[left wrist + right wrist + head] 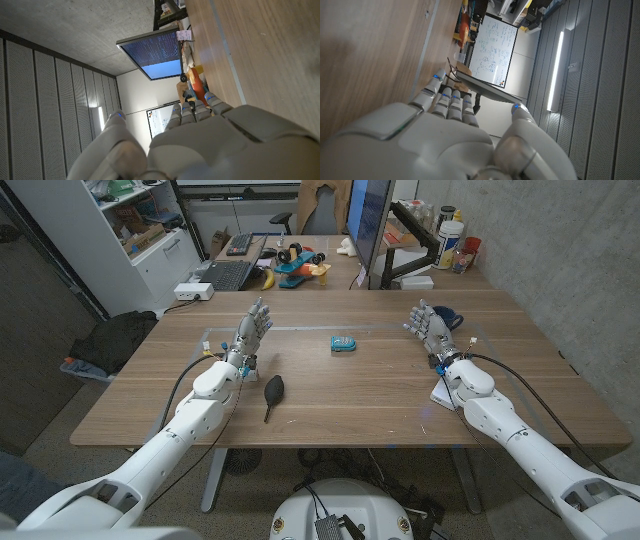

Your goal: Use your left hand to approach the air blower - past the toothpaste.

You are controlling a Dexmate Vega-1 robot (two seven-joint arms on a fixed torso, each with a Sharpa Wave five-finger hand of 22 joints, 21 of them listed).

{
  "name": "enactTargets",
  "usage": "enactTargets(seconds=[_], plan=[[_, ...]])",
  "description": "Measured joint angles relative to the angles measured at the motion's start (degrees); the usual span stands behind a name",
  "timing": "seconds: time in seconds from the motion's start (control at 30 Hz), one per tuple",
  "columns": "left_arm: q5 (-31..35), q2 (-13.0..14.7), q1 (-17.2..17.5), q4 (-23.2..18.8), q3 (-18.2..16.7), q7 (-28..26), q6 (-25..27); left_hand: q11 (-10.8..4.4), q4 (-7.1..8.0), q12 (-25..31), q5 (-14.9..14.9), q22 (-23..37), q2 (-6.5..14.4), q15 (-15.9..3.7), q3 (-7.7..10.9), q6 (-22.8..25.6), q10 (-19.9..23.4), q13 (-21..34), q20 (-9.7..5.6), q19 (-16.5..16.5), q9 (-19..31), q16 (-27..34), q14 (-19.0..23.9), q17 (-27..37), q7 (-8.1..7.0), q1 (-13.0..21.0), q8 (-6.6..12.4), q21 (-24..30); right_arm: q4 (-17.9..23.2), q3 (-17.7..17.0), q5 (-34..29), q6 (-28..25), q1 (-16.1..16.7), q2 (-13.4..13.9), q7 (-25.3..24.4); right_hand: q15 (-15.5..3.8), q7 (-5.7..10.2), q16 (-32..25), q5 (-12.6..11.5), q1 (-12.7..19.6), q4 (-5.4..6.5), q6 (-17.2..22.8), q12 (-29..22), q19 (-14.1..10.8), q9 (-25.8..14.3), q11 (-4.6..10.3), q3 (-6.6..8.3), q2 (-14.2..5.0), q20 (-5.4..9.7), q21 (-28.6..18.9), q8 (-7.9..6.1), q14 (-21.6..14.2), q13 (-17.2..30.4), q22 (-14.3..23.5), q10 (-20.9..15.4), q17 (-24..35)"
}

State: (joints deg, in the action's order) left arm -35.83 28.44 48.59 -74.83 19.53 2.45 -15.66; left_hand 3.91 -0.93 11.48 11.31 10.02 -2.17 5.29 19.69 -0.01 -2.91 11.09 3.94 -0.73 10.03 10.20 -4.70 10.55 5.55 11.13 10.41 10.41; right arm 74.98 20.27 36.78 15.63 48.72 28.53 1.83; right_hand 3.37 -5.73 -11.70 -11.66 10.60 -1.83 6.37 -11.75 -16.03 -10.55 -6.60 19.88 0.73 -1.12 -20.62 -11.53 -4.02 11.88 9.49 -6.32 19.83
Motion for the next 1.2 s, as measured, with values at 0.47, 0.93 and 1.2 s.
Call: enactTargets(seconds=[0.47, 0.93, 1.2], plan=[[4.2, -3.4, 0.8, -0.3, -4.3, 2.5, 2.2, -0.01, -0.01, 0.0, 0.0, 0.0, 0.3, 0.00, -0.01, 0.0, 0.0, 0.0, 0.18, -0.2, 0.0, 0.0, 0.0, -0.1, -0.01, 0.3, 0.00, 0.2, 0.3, -2.8, -2.4, -1.6, 0.7, -2.2, 1.3, -0.01, 0.00, 0.0, 0.0, 0.0, 0.00, 0.0, 0.0, 0.0, 0.0, 0.02, 0.00, 0.00, 0.00, 0.0, 0.00, 0.0, -0.2, 0.0, 0.0, -0.2], [8.7, -4.9, 1.9, -2.8, -7.0, 3.5, 3.6, -0.02, -0.26, 0.0, 0.0, 0.0, 0.5, -0.01, 0.23, 0.0, 0.0, 0.0, 0.48, -0.5, 0.0, 0.0, 0.0, -0.2, -0.01, 0.5, 0.17, 0.2, -0.2, -4.6, -3.8, -2.4, 0.8, -3.6, 2.3, -0.01, 0.30, 0.0, 0.0, 0.0, 0.01, 0.3, 0.0, -0.2, 0.0, -0.28, -0.01, 0.00, 0.20, 0.3, 0.00, 0.0, -0.2, 0.0, -0.3, -0.4], [11.0, -4.5, 3.2, -5.1, -7.8, 3.2, 4.0, -0.02, -0.49, 0.0, 0.0, 0.0, 0.8, -0.01, 0.46, 0.0, 0.0, 0.0, 0.51, -0.6, 0.0, 0.2, 0.0, -0.2, -0.02, 0.8, 0.17, 0.2, -0.4, -5.4, -4.2, -2.5, 0.7, -4.2, 2.6, -0.01, 0.30, 0.0, 0.0, 0.0, 0.01, 0.3, 0.0, -0.2, 0.0, -0.27, -0.01, 0.00, 0.20, 0.7, 0.00, 0.0, -0.4, 0.0, -0.3, -0.7]])
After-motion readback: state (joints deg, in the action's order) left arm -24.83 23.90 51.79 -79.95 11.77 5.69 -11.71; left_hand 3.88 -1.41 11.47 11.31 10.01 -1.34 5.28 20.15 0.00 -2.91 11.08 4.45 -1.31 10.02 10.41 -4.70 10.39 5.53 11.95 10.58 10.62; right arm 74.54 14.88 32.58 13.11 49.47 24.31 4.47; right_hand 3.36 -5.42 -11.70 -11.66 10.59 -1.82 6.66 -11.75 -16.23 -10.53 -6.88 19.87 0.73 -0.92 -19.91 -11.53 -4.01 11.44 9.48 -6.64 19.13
